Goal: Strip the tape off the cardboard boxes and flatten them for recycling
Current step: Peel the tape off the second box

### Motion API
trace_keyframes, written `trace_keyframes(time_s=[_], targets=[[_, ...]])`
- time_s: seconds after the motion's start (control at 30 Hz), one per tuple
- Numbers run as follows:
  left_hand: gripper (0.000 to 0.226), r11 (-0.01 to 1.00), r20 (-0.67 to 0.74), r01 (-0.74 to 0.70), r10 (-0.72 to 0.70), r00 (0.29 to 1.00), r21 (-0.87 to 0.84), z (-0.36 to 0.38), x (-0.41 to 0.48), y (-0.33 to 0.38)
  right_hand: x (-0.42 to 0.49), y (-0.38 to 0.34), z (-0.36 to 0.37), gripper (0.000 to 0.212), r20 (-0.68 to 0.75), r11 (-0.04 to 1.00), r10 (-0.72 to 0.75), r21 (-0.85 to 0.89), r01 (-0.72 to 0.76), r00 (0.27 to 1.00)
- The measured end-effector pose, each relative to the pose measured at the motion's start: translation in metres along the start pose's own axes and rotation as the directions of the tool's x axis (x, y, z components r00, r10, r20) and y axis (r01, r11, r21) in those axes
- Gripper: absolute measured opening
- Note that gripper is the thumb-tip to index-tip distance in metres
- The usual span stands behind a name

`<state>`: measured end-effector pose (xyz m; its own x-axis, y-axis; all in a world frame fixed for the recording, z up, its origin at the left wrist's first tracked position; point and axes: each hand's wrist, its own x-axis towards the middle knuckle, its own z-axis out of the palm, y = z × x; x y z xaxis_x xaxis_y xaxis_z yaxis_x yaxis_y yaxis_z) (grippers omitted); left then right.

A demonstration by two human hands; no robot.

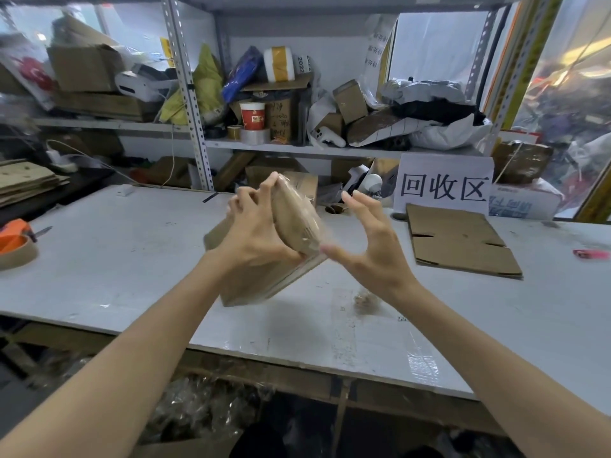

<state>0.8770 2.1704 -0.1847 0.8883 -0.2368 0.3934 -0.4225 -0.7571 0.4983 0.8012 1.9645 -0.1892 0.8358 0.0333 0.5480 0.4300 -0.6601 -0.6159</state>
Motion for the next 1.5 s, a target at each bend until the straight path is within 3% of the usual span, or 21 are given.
trace_keyframes(time_s=[0.07, 0.2, 0.3, 0.33, 0.47, 0.67, 0.87, 1.03, 1.1, 1.17, 1.27, 1.33, 1.4, 1.5], targets=[[0.132, 0.994, 0.002, -0.067, 0.067, 0.998, 0.084, 0.005, -0.006, 0.006, 0.005, -0.01, 0.007, 0.073, -0.032, 0.992, 0.085, 0.097, -0.082, 0.996], [0.136, 0.988, -0.029, -0.094, 0.099, 0.995, 0.124, 0.014, -0.015, 0.007, 0.016, -0.011, 0.012, 0.049, 0.099, 0.966, 0.259, -0.04, -0.256, 0.961], [0.138, 0.982, -0.047, -0.1, 0.108, 0.993, 0.16, 0.017, -0.017, 0.008, 0.015, -0.007, 0.015, 0.012, 0.113, 0.972, 0.225, 0.042, -0.23, 0.968], [0.138, 0.982, -0.047, -0.093, 0.102, 0.994, 0.162, 0.018, -0.017, 0.008, 0.014, -0.007, 0.016, 0.01, 0.089, 0.977, 0.202, 0.054, -0.208, 0.975], [0.137, 0.994, -0.006, -0.042, 0.042, 0.999, 0.097, 0.021, -0.014, 0.007, 0.009, -0.008, 0.02, 0.007, -0.03, 0.998, 0.068, 0.004, -0.067, 0.997], [0.135, 0.999, 0.001, 0.039, -0.039, 0.999, 0.007, 0.023, -0.006, -0.005, -0.003, -0.006, 0.015, 0.007, 0.005, 0.98, -0.192, -0.061, 0.192, 0.981], [0.131, 0.984, -0.089, 0.064, -0.08, 0.993, -0.164, 0.015, -0.009, -0.02, -0.005, 0.004, 0.002, 0.012, -0.069, 0.958, -0.284, -0.066, 0.28, 0.956], [0.122, 0.979, -0.117, 0.013, -0.038, 0.992, -0.202, 0.012, -0.011, -0.035, -0.012, 0.016, -0.004, 0.034, -0.031, 0.873, -0.371, -0.354, 0.337, 0.928], [0.121, 0.973, -0.144, 0.011, -0.045, 0.989, -0.23, 0.014, -0.011, -0.036, -0.012, 0.015, -0.002, 0.031, -0.064, 0.831, -0.375, -0.466, 0.304, 0.925], [0.12, 0.977, -0.157, 0.005, -0.039, 0.987, -0.211, 0.015, -0.011, -0.038, -0.009, 0.013, -0.004, 0.021, -0.114, 0.817, -0.341, -0.527, 0.234, 0.933], [0.12, 0.974, -0.165, -0.009, -0.029, 0.986, -0.227, 0.018, -0.015, -0.04, -0.004, 0.013, -0.005, 0.027, -0.139, 0.841, -0.258, -0.519, 0.152, 0.956], [0.12, 0.975, -0.163, -0.026, -0.01, 0.987, -0.219, 0.021, -0.018, -0.037, 0.0, 0.012, 0.0, 0.032, -0.206, 0.905, -0.177, -0.419, 0.076, 0.962], [0.119, 0.977, -0.156, -0.045, 0.012, 0.988, -0.209, 0.022, -0.02, -0.036, 0.006, 0.011, 0.008, 0.039, -0.244, 0.974, -0.002, -0.22, -0.053, 0.97], [0.116, 0.968, -0.157, -0.124, 0.091, 0.983, -0.218, 0.02, -0.026, -0.035, 0.016, 0.011, 0.017, 0.055, -0.082, 0.966, 0.251, -0.04, -0.255, 0.964]])
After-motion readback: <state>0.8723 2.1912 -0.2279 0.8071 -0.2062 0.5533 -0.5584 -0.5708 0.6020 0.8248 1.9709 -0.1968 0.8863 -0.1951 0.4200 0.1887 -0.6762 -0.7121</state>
